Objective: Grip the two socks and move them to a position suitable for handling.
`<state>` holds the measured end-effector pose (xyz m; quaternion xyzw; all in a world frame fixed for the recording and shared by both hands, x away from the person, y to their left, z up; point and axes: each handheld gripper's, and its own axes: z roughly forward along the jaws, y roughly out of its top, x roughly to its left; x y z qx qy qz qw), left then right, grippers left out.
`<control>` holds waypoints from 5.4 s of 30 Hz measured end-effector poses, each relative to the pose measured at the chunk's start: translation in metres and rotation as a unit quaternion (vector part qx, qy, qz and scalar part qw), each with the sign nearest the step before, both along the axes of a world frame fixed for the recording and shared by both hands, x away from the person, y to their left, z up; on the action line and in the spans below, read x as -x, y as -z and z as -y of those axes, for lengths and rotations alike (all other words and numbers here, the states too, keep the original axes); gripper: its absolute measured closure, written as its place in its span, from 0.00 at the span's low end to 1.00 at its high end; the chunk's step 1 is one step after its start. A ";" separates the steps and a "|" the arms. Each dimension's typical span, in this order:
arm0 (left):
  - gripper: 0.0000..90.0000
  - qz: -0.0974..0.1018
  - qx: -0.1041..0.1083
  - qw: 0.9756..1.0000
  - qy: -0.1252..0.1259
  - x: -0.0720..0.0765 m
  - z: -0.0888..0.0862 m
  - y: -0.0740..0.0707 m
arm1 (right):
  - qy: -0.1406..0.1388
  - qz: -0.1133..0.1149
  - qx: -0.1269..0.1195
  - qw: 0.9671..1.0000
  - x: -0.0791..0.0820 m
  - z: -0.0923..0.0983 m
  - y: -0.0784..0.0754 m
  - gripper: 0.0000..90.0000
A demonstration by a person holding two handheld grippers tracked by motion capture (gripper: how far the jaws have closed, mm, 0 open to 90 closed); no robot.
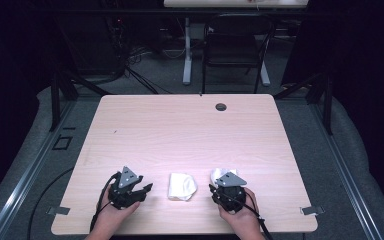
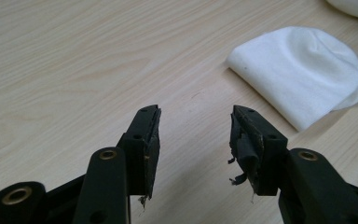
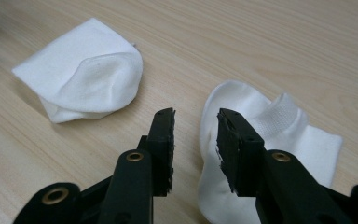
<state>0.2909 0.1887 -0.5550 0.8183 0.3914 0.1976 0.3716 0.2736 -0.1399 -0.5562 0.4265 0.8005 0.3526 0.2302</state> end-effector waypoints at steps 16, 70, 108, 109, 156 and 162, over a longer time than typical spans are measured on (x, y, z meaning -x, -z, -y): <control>0.63 -0.012 -0.013 0.999 0.045 -0.005 0.060 0.000 | 0.005 -0.020 -0.032 0.999 -0.006 0.005 0.001 0.78; 0.96 -0.016 -0.015 0.997 0.069 -0.014 0.104 -0.014 | -0.083 -0.026 -0.060 0.994 -0.004 -0.027 0.007 0.78; 0.75 -0.010 0.033 0.999 -0.008 -0.016 0.013 -0.021 | -0.088 -0.055 -0.029 0.994 -0.024 -0.053 0.026 0.99; 0.75 -0.005 0.036 0.999 -0.006 -0.015 0.013 -0.024 | -0.088 -0.055 -0.029 0.994 -0.023 -0.053 0.026 0.99; 0.67 -0.079 -0.014 0.997 0.010 -0.002 -0.005 0.019 | -0.091 -0.065 -0.036 0.993 -0.017 -0.049 0.025 0.98; 0.66 -0.079 -0.017 0.997 0.020 0.009 0.000 0.019 | -0.099 -0.093 -0.034 0.990 -0.008 -0.042 0.021 0.99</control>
